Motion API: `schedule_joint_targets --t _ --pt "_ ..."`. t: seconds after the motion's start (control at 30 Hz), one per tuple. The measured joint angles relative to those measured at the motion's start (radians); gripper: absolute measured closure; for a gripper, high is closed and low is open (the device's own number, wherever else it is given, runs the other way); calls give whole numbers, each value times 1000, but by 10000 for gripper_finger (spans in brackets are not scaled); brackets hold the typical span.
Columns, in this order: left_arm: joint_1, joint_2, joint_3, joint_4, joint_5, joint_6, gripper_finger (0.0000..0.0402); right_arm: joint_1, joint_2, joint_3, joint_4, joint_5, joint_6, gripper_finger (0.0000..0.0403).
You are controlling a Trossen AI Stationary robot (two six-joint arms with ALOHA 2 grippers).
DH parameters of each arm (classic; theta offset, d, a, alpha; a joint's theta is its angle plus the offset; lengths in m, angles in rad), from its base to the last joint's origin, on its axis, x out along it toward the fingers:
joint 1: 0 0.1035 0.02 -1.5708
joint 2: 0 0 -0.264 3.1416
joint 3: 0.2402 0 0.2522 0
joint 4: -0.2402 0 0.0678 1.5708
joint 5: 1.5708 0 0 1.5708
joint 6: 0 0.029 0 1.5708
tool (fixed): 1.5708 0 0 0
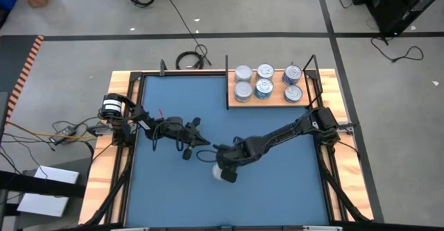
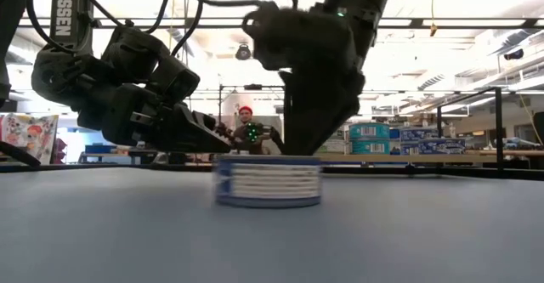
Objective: Stack canned seafood by type on shelf
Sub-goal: Stack the blue tuna can on to the blue tuna can on the shelf
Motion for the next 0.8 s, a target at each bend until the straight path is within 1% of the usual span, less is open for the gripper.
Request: schedule_joint_targets --t 0.3,0.43,0.6,0.8 --pt "0 0 0 -1 1 1 397 -42 -39 -5 -325 150 -8 290" --pt "0 0 0 -1 1 2 396 -54 -52 -6 -427 185 0 290" --pt "0 0 0 -1 1 2 397 -61 -75 -6 -487 189 0 290" --pt "0 0 0 1 0 2 396 -52 -125 -5 -483 196 0 290"
